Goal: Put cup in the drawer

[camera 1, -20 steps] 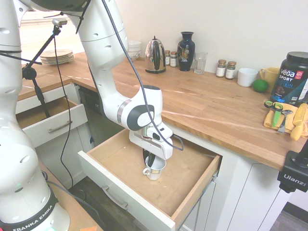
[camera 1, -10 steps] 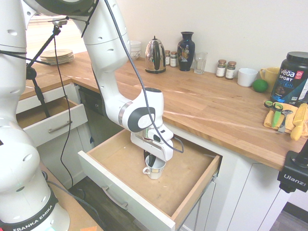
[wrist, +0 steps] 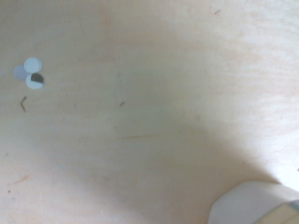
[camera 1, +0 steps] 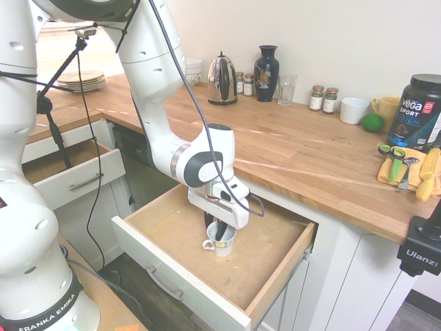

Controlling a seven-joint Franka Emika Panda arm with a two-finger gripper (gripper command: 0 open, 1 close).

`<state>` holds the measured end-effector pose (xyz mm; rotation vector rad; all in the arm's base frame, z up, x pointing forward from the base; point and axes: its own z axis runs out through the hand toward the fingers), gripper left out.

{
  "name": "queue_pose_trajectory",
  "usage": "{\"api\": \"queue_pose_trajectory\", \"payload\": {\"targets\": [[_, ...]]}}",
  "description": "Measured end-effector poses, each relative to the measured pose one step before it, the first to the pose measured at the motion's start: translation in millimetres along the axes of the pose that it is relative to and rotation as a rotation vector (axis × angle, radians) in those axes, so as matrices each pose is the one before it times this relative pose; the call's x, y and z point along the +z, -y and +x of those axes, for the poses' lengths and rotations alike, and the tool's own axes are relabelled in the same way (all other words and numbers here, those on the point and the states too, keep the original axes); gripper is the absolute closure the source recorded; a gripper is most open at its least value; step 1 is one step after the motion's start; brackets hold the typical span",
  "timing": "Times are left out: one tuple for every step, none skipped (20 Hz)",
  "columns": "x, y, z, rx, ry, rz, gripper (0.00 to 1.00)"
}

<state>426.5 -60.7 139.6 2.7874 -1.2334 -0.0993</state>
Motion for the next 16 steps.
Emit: {"api": "queue_pose_trajectory", "payload": {"targets": [[-0.75, 0.25, 0.54, 0.00036, -0.00109, 0.00096, 0.00], [-0.75, 0.22, 0.40, 0.00028, -0.00115, 0.00115, 0.00], [-1.04, 0.22, 0.30, 0.00019, -0.00148, 0.00168, 0.00], [-1.87, 0.46, 0.38, 0.00010, -0.00239, 0.00287, 0.00], [-3.03, 0.74, 0.51, 0.00053, -0.00309, 0.00421, 0.00], [-3.98, 0.84, 0.56, 0.00151, -0.00411, 0.00616, 0.00], [-5.26, 0.74, 0.25, 0.00167, -0.00432, 0.00718, 0.00], [-6.29, 0.33, -0.40, 0.00178, -0.00361, 0.00757, 0.00], [-6.76, -0.02, -0.94, 0.00137, -0.00275, 0.00730, 0.00], [-7.98, 0.05, -1.15, 0.00045, -0.00479, 0.00979, 0.00], [-8.06, -0.85, -1.95, -0.00019, -0.00449, 0.00949, 0.00], [-7.85, -1.38, -2.44, -0.00011, -0.00300, 0.00797, 0.00], [-7.68, -1.48, -2.52, -0.00013, -0.00435, 0.00927, 0.00], [-6.53, -1.80, -2.86, -0.00023, -0.00204, 0.00688, 0.00], [-5.93, -1.64, -2.59, -0.00020, -0.00210, 0.00629, 0.00], [-4.74, -1.47, -2.27, -0.00029, -0.00253, 0.00601, 0.00]]}}
